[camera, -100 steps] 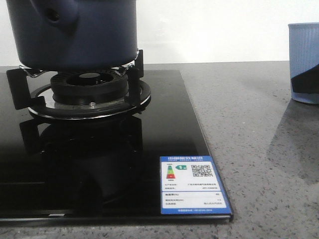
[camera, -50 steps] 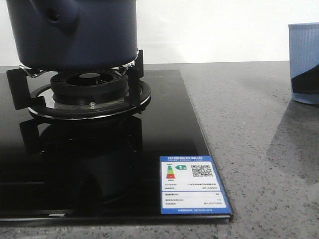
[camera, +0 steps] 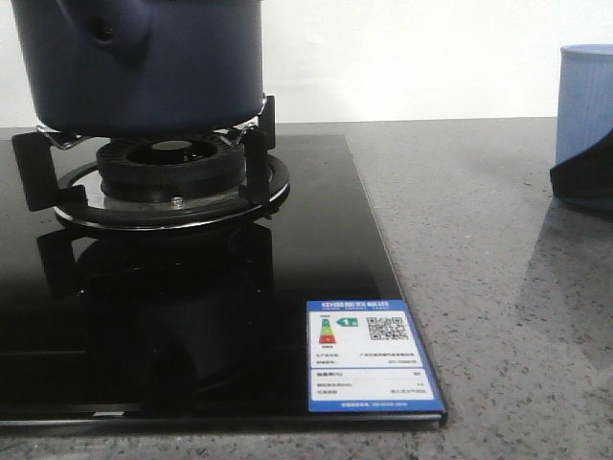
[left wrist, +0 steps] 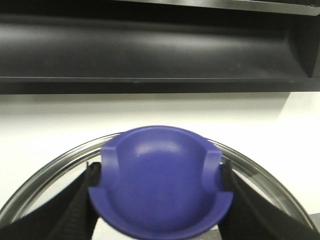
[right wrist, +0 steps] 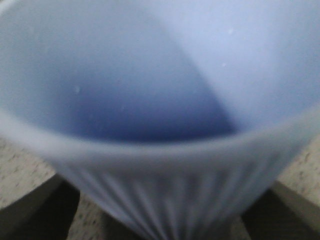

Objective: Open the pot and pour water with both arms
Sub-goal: 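Lower the cup back onto the counter with the right gripper, then open the right gripper and withdraw it from the cup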

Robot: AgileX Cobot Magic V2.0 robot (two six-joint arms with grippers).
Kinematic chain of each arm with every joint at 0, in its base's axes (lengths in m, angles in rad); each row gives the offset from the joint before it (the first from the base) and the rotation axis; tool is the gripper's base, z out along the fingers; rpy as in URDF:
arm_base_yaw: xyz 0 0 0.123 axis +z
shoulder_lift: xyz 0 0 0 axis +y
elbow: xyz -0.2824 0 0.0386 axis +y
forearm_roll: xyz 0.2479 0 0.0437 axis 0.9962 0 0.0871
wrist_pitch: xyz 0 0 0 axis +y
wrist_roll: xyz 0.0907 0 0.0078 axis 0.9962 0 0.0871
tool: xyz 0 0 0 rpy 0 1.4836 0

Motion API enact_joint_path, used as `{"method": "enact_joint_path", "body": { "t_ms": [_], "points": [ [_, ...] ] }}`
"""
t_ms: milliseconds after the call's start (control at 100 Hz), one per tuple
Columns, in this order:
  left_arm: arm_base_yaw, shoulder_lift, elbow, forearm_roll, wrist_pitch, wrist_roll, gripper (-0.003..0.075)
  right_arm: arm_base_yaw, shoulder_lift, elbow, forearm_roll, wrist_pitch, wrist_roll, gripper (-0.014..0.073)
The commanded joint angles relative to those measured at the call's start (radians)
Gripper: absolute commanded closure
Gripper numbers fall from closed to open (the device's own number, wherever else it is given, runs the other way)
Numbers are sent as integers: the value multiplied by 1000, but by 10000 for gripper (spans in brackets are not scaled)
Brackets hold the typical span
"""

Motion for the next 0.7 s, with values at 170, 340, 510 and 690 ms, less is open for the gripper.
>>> {"method": "enact_joint_path", "body": {
  "t_ms": [170, 340, 510, 690],
  "points": [
    [0, -23, -40, 11, -83, 2, 350, -6, -113, 14, -4, 28, 20, 17],
    [0, -23, -40, 11, -83, 2, 350, -6, -182, 14, -7, 80, 62, 17],
    [0, -23, -40, 11, -83, 2, 350, -6, -274, 16, -177, 202, 283, 17],
    [0, -23, -40, 11, -83, 2, 350, -6, -396, 36, -356, 143, 483, 17]
  ]
}}
